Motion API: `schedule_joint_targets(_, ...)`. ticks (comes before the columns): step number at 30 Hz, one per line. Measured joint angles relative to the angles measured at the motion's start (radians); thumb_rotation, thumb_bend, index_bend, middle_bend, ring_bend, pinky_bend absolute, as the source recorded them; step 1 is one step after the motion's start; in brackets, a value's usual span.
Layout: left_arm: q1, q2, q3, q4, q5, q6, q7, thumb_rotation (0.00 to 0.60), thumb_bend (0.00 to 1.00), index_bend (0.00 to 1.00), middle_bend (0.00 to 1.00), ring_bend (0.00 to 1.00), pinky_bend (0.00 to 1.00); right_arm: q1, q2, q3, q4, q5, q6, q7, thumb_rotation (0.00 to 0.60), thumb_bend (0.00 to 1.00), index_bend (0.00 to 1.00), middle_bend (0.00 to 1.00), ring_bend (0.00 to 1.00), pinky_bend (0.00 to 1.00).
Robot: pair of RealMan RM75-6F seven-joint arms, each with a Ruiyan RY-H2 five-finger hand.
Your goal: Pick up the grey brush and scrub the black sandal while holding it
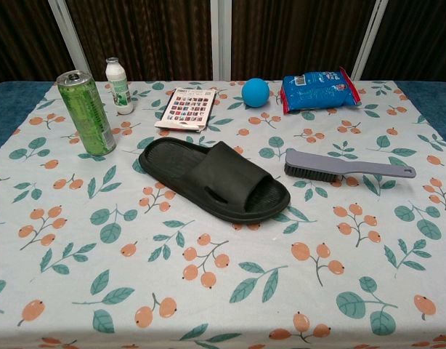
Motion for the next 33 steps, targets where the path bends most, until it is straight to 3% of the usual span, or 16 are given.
schedule_joint_targets(9,0.004,-0.003,0.001,-0.002,-0.004,0.003,-0.002,0.6,0.23,0.18,0.14,0.06,0.15,0.024,-0.002,0.006,-0.009,0.001,-0.031,-0.014,0.6,0.17,0.0,0.14,0.03,0.08)
schedule_joint_targets(14,0.01,-0.009,0.003,0.011,0.003,0.016,-0.021,0.6,0.23,0.18,0.14,0.06,0.15,0.058,-0.001,0.02,-0.034,0.037,-0.096,-0.062,0.6,0.06,0.0,0.14,0.06,0.09)
schedule_joint_targets(24,0.018,-0.029,0.015,0.053,0.019,0.021,-0.059,0.6,0.23,0.18,0.14,0.06,0.15,0.255,-0.05,0.079,-0.067,0.233,-0.433,-0.217,0.6,0.02,0.03,0.14,0.06,0.09)
schedule_joint_targets(33,0.017,-0.038,0.017,0.082,0.018,0.009,-0.095,0.6,0.23,0.18,0.14,0.06,0.15,0.436,-0.227,0.105,0.079,0.446,-0.646,-0.344,0.6,0.04,0.22,0.22,0.09,0.1)
